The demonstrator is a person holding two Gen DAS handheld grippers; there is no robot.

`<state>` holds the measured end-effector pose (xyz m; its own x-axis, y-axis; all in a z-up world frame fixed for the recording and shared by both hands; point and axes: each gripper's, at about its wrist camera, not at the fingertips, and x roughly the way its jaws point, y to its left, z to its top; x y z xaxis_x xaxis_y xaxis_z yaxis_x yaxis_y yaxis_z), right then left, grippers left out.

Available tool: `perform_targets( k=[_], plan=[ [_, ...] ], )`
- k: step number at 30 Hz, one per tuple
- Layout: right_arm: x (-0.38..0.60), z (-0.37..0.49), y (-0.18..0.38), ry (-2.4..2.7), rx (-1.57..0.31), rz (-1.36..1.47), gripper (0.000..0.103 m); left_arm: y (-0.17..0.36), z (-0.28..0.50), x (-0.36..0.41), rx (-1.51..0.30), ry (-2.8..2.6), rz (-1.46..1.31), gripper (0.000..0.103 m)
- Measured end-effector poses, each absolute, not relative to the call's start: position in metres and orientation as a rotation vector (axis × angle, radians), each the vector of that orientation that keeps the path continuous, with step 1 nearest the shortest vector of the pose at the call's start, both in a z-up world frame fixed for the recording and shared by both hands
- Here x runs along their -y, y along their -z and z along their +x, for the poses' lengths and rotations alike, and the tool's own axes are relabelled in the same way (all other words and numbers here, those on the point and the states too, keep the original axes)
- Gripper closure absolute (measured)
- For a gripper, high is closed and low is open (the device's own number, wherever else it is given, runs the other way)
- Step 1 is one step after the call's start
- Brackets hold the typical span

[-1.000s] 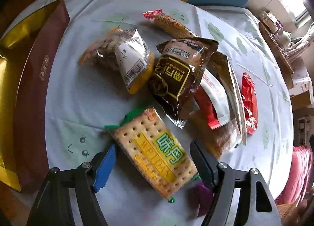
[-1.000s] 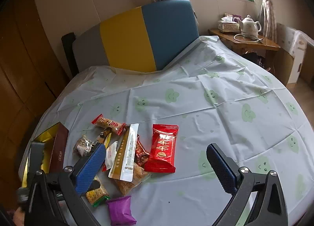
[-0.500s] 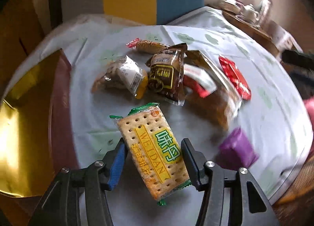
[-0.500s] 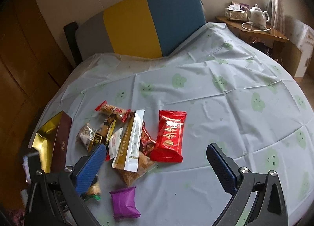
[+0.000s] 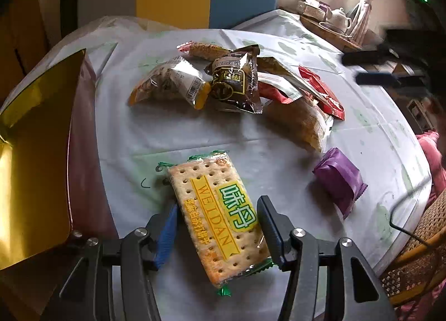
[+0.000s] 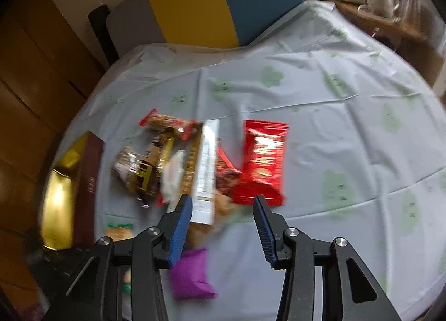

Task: Organize snacks
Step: 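Carry cracker pack into gold tray with left gripper while right gripper grasps biscuit bag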

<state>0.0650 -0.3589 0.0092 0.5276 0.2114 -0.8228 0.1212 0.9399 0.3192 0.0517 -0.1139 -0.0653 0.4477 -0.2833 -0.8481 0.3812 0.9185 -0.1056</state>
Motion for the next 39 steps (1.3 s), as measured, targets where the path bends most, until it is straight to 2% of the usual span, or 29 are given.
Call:
perform_targets(
  k=[5, 11, 12, 14, 17, 23, 34, 36, 37, 38, 39],
  plan=[
    [0.338, 0.108, 0.0, -0.054, -1.037, 0.376, 0.056, 0.055, 0.037, 0.101, -1.002, 0.453, 0.105, 0.051],
    [0.319, 0.148, 0.033, -0.063, -1.082, 0.296, 0.056, -0.006, 0.021, 0.065, -0.866, 0.519, -0.001, 0.051],
    [0.317, 0.15, 0.04, -0.059, -1.103, 0.264, 0.058, -0.014, 0.022, 0.057, -0.852, 0.516, -0.028, 0.051],
    [0.318, 0.151, 0.045, -0.068, -1.105, 0.258, 0.069, -0.037, 0.034, 0.028, -0.818, 0.475, -0.105, 0.051],
    [0.318, 0.152, 0.041, -0.084, -1.11, 0.268, 0.074, -0.048, 0.061, -0.009, -0.815, 0.362, -0.156, 0.051],
    [0.308, 0.143, 0.03, -0.086, -1.11, 0.233, 0.075, -0.032, 0.128, -0.062, -0.951, 0.143, -0.184, 0.051],
    [0.322, 0.128, -0.002, -0.057, -1.012, 0.271, 0.075, 0.004, 0.2, -0.042, -0.993, 0.098, -0.079, 0.05],
    [0.323, 0.128, -0.006, -0.058, -0.997, 0.271, 0.075, 0.008, 0.209, -0.041, -0.987, 0.092, -0.085, 0.043],
    [0.322, 0.127, -0.007, -0.059, -0.99, 0.268, 0.075, 0.009, 0.209, -0.041, -0.987, 0.085, -0.085, 0.032],
    [0.321, 0.127, -0.01, -0.056, -0.98, 0.258, 0.075, 0.011, 0.21, -0.042, -0.988, 0.076, -0.088, 0.028],
    [0.32, 0.126, -0.01, -0.054, -0.974, 0.251, 0.075, 0.013, 0.21, -0.044, -0.992, 0.066, -0.098, 0.028]
  ],
)
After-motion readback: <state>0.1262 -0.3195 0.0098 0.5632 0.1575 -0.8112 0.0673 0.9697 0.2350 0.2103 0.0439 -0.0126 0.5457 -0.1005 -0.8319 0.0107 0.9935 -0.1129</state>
